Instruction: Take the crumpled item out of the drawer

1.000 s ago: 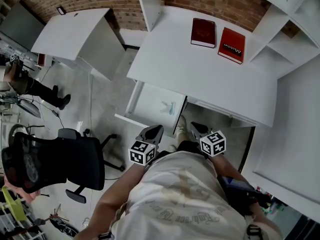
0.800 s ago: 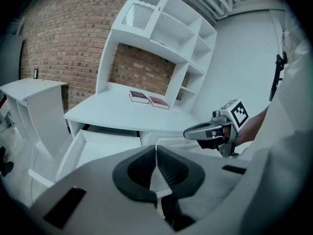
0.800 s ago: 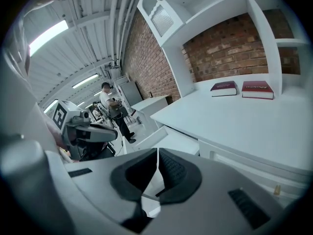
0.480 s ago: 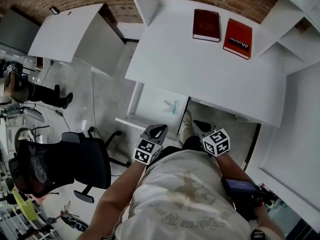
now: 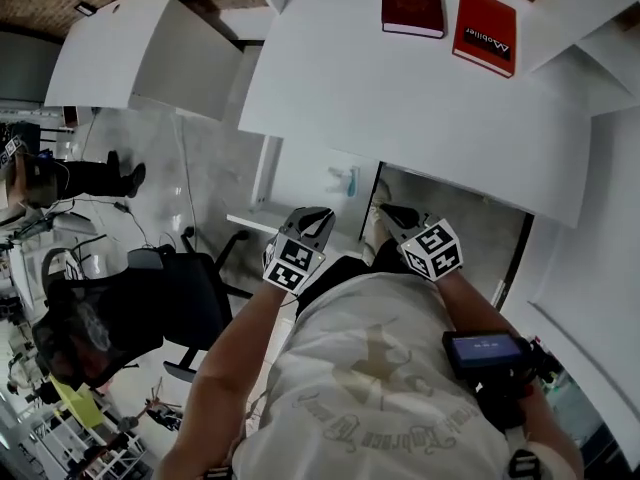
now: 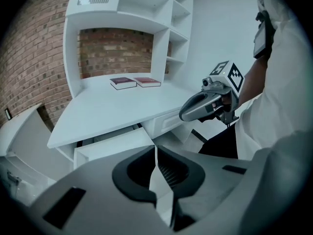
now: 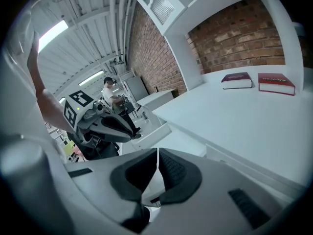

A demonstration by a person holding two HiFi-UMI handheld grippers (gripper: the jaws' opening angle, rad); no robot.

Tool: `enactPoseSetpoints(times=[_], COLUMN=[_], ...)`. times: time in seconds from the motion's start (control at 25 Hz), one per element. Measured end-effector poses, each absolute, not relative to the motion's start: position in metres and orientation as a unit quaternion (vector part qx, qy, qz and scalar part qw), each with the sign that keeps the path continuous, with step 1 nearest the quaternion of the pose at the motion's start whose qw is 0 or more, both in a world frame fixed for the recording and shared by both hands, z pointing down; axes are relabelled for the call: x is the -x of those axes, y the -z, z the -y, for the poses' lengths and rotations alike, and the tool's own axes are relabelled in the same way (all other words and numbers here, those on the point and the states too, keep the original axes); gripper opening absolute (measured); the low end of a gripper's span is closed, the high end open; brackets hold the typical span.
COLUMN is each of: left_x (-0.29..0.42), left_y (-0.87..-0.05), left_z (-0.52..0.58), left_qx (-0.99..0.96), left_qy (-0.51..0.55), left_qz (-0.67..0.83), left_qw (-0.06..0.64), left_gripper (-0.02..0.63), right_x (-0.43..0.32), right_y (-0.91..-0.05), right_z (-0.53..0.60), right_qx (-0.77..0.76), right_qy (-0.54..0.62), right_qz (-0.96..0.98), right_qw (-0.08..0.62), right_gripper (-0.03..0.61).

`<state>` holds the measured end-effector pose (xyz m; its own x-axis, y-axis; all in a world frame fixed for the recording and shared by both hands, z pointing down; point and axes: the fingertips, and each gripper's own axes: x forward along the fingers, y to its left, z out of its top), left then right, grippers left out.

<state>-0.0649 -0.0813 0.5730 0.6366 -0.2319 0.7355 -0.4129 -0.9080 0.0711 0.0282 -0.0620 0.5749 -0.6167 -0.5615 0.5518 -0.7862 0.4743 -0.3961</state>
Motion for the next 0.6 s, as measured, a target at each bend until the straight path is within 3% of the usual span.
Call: enactPoseSetpoints(times=[0.36, 0.48, 0.6], left_x=[0.060, 0.059, 0.061], left_y=[-0.608, -0.621, -0.642], left_z=[0.087, 0.088, 0.093], left_qx=[-0.877, -0.870, -0.862], left_qy=[-0.451, -0.472, -0.492], left_qz=[0.128, 0.105, 0.082], left_qw=[0.103, 0.098, 0.089], left_gripper=[0.031, 0.094, 0.094], right_x=[-0.025, -0.027, -0.026], right_y=[-0.593, -0.600, -0.616], right_z=[0.072, 0.075, 0.078], right_qx=[-0.383, -0.380, -0.379], right_qy=[-0.336, -0.341, -0.350], right_qz=[0.841, 0.840, 0.838], right_qw=[0.181, 0.183, 0.179], right_gripper=[0.028, 0.028, 0.028])
